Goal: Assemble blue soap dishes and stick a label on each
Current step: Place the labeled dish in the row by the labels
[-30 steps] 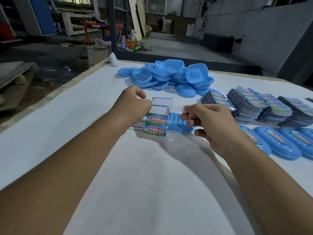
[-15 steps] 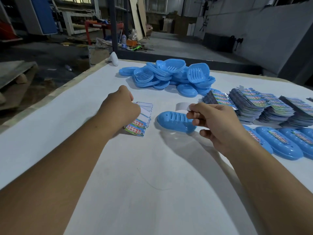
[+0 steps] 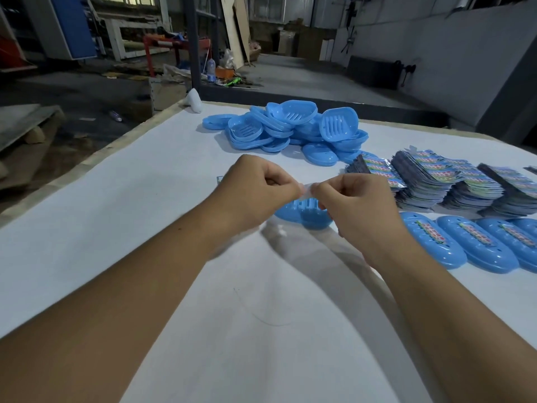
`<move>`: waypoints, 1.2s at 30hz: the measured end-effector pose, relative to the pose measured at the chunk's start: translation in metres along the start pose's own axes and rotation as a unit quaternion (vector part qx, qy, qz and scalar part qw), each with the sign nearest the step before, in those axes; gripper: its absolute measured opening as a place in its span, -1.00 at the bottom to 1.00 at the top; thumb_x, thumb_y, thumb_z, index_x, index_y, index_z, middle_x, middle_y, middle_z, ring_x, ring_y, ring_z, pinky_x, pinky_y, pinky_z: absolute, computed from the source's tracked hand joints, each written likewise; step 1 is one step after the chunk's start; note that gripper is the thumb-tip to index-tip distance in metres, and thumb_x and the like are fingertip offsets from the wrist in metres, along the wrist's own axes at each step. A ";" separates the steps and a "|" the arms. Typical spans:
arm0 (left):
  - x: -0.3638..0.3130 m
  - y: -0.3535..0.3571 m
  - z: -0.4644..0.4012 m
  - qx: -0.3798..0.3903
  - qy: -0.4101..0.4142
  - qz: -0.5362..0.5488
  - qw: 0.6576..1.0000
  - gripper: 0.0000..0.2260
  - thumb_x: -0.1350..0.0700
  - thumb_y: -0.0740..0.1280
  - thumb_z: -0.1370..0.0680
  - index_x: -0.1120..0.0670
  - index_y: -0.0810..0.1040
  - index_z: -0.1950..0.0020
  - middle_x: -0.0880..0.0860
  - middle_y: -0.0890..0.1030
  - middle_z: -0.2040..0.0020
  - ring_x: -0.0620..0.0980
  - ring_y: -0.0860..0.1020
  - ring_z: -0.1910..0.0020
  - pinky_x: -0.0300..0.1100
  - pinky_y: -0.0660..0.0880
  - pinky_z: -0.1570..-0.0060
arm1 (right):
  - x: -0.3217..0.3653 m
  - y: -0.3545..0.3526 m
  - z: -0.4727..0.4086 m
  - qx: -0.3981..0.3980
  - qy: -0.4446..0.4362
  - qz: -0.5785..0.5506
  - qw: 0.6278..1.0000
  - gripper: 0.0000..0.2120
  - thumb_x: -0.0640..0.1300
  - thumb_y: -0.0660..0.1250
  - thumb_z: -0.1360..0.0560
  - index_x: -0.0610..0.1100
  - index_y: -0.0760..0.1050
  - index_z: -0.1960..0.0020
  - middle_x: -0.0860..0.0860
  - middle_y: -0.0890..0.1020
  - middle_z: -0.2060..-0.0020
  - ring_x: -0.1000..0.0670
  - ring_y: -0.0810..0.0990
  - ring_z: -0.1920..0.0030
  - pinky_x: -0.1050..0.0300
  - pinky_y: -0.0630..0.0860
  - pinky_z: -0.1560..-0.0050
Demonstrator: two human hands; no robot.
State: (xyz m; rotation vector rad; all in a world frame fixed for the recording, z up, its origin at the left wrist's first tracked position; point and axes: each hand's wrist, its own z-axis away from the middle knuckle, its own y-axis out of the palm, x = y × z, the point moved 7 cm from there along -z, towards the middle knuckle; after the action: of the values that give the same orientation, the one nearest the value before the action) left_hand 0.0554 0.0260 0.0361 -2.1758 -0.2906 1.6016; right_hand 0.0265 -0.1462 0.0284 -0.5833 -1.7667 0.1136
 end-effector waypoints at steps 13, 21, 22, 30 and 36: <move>0.008 0.002 0.000 0.012 -0.039 0.062 0.997 -0.88 -0.05 0.51 -0.51 -0.04 0.75 0.15 -0.21 0.72 0.23 -0.35 0.57 0.41 -0.53 0.34 0.50 | 0.009 0.005 0.002 0.050 -0.068 -0.001 0.996 -0.74 -0.04 0.40 -0.58 0.03 0.67 0.28 0.07 0.67 0.39 0.19 0.47 0.47 0.37 0.36 0.47; 0.013 -0.003 -0.004 -0.032 -0.041 0.056 0.997 -0.90 0.02 0.50 -0.51 -0.02 0.72 0.20 -0.20 0.58 0.48 -0.29 0.46 0.58 -0.48 0.28 0.60 | -0.007 -0.005 -0.006 -0.012 -0.002 0.024 1.000 -0.74 0.03 0.49 -0.48 -0.02 0.66 0.36 0.09 0.53 0.53 0.12 0.40 0.48 0.17 0.38 0.40; 0.014 -0.004 -0.005 -0.034 -0.043 0.056 0.997 -0.89 0.02 0.50 -0.51 -0.02 0.72 0.21 -0.20 0.59 0.48 -0.29 0.47 0.56 -0.47 0.29 0.60 | -0.009 -0.007 -0.007 -0.019 0.008 0.024 1.000 -0.75 0.05 0.50 -0.46 -0.01 0.67 0.36 0.05 0.56 0.51 0.11 0.45 0.45 0.14 0.42 0.37; 0.021 -0.005 -0.009 -0.049 -0.062 0.048 0.996 -0.88 -0.01 0.51 -0.47 -0.03 0.73 0.26 -0.16 0.68 0.35 -0.27 0.51 0.48 -0.38 0.39 0.56 | -0.011 -0.010 -0.009 -0.010 0.027 -0.005 1.000 -0.84 -0.03 0.48 -0.44 0.02 0.69 0.31 -0.01 0.65 0.41 0.10 0.45 0.42 0.17 0.36 0.42; 0.026 0.005 -0.015 -0.068 -0.065 0.030 0.995 -0.84 -0.02 0.52 -0.45 0.03 0.72 0.26 -0.10 0.68 0.36 -0.21 0.53 0.46 -0.30 0.46 0.43 | -0.017 -0.013 -0.014 -0.021 0.043 0.004 0.999 -0.75 0.04 0.52 -0.41 -0.11 0.66 0.33 -0.07 0.59 0.46 0.07 0.38 0.48 0.26 0.29 0.52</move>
State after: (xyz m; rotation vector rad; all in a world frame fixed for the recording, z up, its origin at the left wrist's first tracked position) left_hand 0.0778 0.0286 0.0154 -2.2027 -0.3865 1.8090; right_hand 0.0381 -0.1687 0.0221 -0.6165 -1.6878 0.0557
